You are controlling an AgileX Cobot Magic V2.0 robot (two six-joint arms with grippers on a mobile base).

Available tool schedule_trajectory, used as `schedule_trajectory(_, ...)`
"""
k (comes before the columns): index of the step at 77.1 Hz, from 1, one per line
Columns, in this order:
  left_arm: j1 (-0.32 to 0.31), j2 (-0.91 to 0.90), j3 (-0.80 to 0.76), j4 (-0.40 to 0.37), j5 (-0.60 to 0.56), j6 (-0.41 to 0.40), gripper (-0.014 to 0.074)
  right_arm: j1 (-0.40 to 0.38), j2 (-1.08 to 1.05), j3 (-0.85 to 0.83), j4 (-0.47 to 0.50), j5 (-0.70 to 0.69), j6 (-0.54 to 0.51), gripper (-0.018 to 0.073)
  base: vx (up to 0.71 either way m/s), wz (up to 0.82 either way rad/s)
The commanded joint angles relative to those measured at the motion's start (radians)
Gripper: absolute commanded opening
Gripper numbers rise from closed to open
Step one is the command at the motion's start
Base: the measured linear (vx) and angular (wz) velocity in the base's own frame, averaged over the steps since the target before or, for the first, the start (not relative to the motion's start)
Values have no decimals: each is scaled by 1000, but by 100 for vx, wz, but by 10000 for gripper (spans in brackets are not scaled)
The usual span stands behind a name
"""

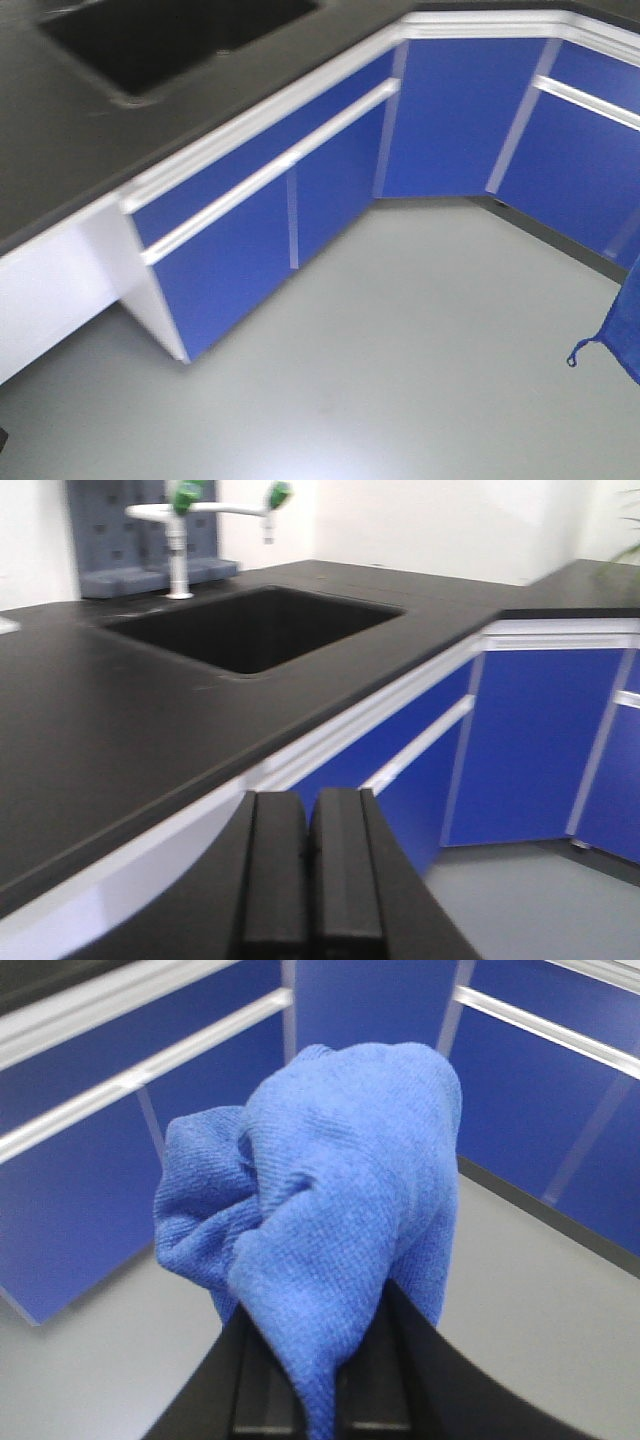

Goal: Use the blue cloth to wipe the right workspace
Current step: 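Drive the base away from the sink counter holding the cloth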

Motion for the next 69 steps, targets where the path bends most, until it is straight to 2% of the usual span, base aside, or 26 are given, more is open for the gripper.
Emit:
schedule_trajectory(1, 0, -9, -25, -3, -84, 0, -6, 0, 11, -27, -17, -76, -8, -4, -17, -70)
schedule_trajectory(48, 0, -9, -25, -3, -84, 0, -6, 0, 11, -27, -17, -76, -8, -4, -14, -77)
schedule_trajectory(69, 0, -9, -25, -3, -84, 0, -6, 0, 11, -27, -17, -75, -8, -4, -8, -51)
